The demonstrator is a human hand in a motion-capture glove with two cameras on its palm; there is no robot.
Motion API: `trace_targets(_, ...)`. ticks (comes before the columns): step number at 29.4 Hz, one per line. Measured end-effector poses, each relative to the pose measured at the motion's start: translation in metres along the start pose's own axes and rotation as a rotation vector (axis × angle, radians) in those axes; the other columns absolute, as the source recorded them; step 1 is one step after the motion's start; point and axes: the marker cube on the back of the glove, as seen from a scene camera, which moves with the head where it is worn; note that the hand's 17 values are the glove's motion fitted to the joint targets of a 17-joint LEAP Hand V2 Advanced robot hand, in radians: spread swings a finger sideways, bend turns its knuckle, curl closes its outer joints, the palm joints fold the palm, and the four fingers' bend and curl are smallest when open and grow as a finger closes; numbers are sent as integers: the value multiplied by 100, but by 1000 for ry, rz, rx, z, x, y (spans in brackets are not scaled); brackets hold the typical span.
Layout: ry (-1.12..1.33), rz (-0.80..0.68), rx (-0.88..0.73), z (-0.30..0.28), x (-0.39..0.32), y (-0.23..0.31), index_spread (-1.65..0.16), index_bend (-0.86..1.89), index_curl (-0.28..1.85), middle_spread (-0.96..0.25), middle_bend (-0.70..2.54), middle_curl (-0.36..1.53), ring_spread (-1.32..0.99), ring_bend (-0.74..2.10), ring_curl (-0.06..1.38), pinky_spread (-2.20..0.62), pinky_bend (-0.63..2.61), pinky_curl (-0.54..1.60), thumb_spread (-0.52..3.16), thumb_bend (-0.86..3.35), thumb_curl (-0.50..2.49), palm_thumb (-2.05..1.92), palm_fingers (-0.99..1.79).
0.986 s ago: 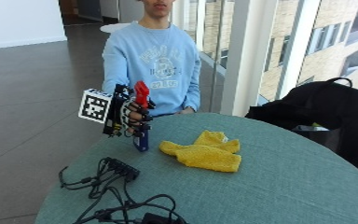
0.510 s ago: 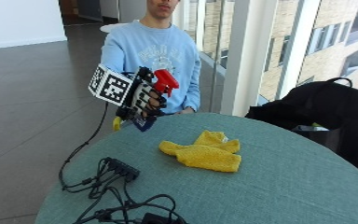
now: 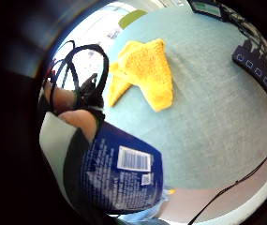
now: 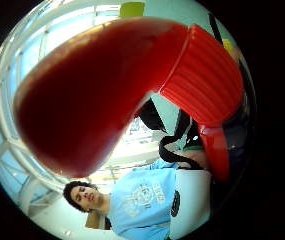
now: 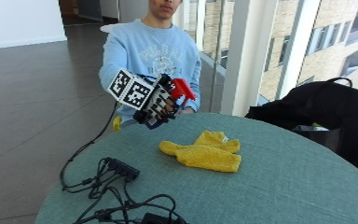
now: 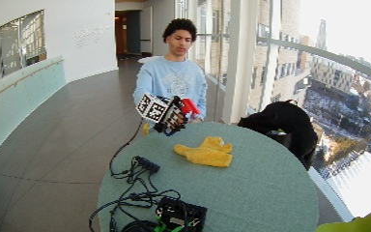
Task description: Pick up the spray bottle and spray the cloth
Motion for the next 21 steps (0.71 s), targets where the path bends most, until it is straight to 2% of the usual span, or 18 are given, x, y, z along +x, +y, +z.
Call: trace_targets(21, 41, 56, -24, -4, 14, 7, -21, 14, 35, -9, 42, 49, -4, 60, 41, 8, 27, 37, 77, -2, 60, 97, 118)
